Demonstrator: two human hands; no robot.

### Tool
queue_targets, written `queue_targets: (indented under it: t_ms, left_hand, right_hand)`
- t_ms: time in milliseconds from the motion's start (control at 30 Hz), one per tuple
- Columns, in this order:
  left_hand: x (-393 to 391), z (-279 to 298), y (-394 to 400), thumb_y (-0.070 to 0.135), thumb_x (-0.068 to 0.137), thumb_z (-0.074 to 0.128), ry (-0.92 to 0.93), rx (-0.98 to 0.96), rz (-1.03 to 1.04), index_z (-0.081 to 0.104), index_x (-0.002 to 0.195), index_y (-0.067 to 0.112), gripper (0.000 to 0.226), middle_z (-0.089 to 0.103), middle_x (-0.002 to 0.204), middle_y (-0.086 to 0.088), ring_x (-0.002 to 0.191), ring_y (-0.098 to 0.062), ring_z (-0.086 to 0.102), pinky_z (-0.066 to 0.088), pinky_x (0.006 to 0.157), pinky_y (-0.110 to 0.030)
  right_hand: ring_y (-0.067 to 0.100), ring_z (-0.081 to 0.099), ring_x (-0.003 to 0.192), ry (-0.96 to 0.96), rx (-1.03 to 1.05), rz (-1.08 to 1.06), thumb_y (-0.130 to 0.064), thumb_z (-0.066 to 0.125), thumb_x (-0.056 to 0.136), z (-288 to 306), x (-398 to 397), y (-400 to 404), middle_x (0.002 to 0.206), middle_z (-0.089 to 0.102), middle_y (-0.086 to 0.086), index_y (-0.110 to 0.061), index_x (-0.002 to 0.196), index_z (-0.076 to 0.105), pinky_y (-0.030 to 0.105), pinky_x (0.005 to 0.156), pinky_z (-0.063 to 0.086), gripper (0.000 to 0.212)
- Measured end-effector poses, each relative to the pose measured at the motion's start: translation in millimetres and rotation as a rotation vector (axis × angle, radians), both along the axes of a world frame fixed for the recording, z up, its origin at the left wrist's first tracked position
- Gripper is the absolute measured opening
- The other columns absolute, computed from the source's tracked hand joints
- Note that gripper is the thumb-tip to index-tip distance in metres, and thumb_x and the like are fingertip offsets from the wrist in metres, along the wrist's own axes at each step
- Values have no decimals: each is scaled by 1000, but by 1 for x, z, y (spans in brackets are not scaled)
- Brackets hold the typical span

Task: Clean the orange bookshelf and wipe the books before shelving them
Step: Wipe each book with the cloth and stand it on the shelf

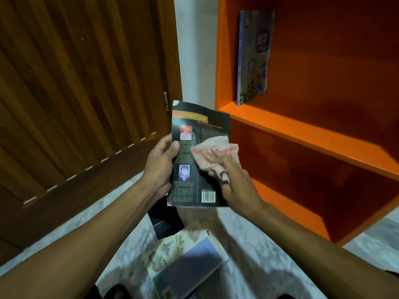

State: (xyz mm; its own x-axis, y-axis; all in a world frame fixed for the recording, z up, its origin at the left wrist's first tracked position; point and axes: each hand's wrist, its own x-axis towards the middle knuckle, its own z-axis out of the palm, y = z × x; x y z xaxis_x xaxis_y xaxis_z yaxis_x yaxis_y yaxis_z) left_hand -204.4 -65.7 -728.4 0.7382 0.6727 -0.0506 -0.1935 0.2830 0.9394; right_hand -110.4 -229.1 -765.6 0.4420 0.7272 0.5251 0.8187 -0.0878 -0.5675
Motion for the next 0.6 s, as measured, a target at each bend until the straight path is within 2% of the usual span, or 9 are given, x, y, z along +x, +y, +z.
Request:
queue_targets:
  t_ms: [100,167,267,333,367,433,500,533,600]
  left_hand:
    - [-2,1,14,14,106,43,5,-37,87,64,117,19,24,75,107,-9,87,-22,73,62,75,-41]
    - [-6,3,24,17,106,44,31,-27,141,63,121,18,24,74,112,-9,92,-24,73,61,80,-44]
    - [-15,6,36,24,106,47,121,58,193,65,120,19,23,76,107,-5,94,-23,75,61,81,-43]
    - [-20,4,40,26,105,49,168,127,209,67,114,20,22,77,101,-5,89,-21,75,61,78,-41]
    - [-22,3,41,26,105,49,185,157,208,68,112,21,21,77,99,-5,85,-20,75,61,74,-40]
    - [-27,0,40,27,105,50,220,204,185,70,106,23,21,77,100,-6,85,-22,76,60,70,-38]
    - [-31,-4,34,26,104,50,248,242,137,71,101,25,21,77,97,-5,88,-26,75,60,75,-41]
    - [-32,-6,30,25,104,51,261,266,112,71,100,25,21,77,95,-5,88,-26,75,59,77,-42]
    - [-32,-9,21,22,104,51,278,302,56,71,101,23,20,77,94,-8,85,-26,74,58,77,-41]
  right_hand:
    - [29,49,122,-18,-147,195,-7,36,83,-19,-19,-6,130,59,23,-5,123,56,34,100,41,45]
    - [25,55,118,3,-220,249,-9,39,87,-29,-25,-8,124,63,14,-7,124,56,33,95,45,40]
    - [-1,61,81,158,-181,228,-7,44,92,-32,-30,-11,91,64,-14,-26,112,48,21,67,47,29]
    - [1,50,51,330,-64,96,-13,43,102,-21,-31,-8,69,55,-6,-26,104,46,22,45,37,13]
    - [6,49,49,458,12,-9,-19,44,105,-21,-25,-4,70,54,0,-23,104,47,21,42,36,5]
    - [15,60,73,715,155,-251,-23,46,104,-14,-9,5,88,60,4,-16,110,51,20,64,50,10]
    - [28,65,95,1014,256,-383,-16,46,102,-4,9,10,97,68,5,-14,102,61,45,91,54,15]
    - [33,68,94,1149,296,-403,-10,46,100,7,14,10,89,72,6,-15,90,65,56,91,53,22]
    - [30,73,86,1251,393,-420,-4,46,98,28,23,14,76,74,2,-16,81,66,56,87,56,29]
